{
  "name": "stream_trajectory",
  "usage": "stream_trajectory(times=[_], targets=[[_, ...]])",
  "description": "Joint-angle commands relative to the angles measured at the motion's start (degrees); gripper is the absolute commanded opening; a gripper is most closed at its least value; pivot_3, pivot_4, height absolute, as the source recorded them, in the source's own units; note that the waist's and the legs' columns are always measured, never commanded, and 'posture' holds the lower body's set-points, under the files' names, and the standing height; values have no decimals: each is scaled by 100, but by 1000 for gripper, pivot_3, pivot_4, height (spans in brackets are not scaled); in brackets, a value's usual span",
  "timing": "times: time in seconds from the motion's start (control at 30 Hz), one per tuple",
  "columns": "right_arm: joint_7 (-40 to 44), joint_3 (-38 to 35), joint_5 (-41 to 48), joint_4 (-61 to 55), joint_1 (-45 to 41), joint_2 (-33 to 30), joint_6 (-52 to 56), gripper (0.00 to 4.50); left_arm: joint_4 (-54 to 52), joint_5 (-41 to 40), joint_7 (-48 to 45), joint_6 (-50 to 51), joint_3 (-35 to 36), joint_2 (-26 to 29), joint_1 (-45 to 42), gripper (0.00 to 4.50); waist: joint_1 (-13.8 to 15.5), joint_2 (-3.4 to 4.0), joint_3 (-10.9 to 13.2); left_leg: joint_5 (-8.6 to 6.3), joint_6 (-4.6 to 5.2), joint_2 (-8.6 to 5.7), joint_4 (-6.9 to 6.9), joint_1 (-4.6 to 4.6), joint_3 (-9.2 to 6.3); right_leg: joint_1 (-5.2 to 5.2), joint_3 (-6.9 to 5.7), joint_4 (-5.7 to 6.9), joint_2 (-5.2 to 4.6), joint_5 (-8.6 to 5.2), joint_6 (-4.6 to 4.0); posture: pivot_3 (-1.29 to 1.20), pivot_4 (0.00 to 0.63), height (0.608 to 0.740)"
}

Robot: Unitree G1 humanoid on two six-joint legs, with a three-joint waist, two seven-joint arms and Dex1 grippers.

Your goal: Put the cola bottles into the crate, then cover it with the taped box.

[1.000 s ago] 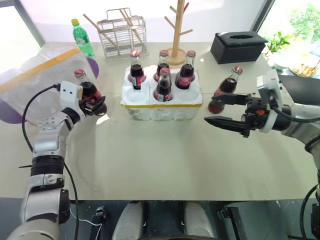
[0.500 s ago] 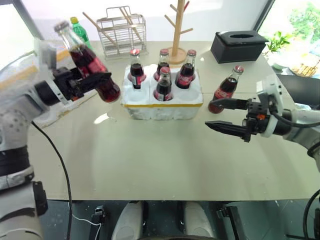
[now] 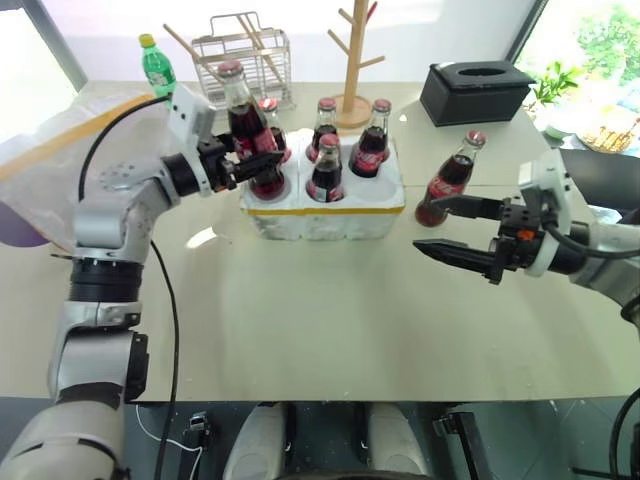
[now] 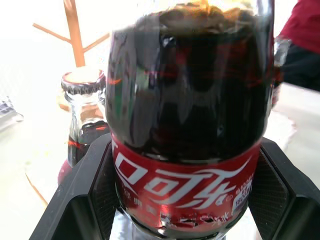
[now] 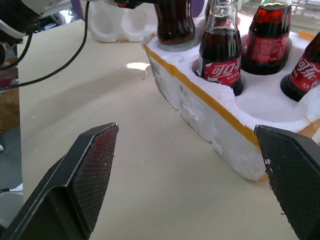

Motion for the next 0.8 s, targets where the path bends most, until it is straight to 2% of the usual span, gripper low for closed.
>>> stream_trajectory(times=[0.03,0.23,0.3,0.37,0.6,0.8], targets=[[-67,-197,94,-185,3,21,-58,4500,193,273,14,-589,11,-161,-240,2801,6,-1,0,0,0,0,0,0,0,-1,0,0,0,0,0,0,150,740],[-126,-145,37,-123,5,61,-123,4500,404,474,-31,-609,-89,-415,-139,2801,6,-1,0,0,0,1,1,-1,0,-1,0,1,0,0,1,0,150,740],[-155,-104,-57,-83,14,80,-183,4500,442,554,-34,-651,-126,-478,-46,3840,19,-1,0,0,0,2,1,-1,-1,-1,0,1,0,0,1,0,150,740],[-217,-57,-183,-32,21,101,-248,4500,418,606,-50,-707,-168,-524,84,4467,18,0,0,0,1,2,2,-1,-3,1,0,2,-2,1,1,0,150,740],[-498,-210,-419,258,200,209,-250,4500,-479,293,84,-185,83,-488,486,4467,11,1,-2,0,1,4,5,2,-3,4,1,4,-3,1,3,0,150,740],[-1043,-442,-811,738,340,390,-396,4500,-1940,-718,155,1174,822,51,815,4467,-8,2,-2,0,0,10,5,1,-3,0,2,5,-2,2,3,0,150,740]])
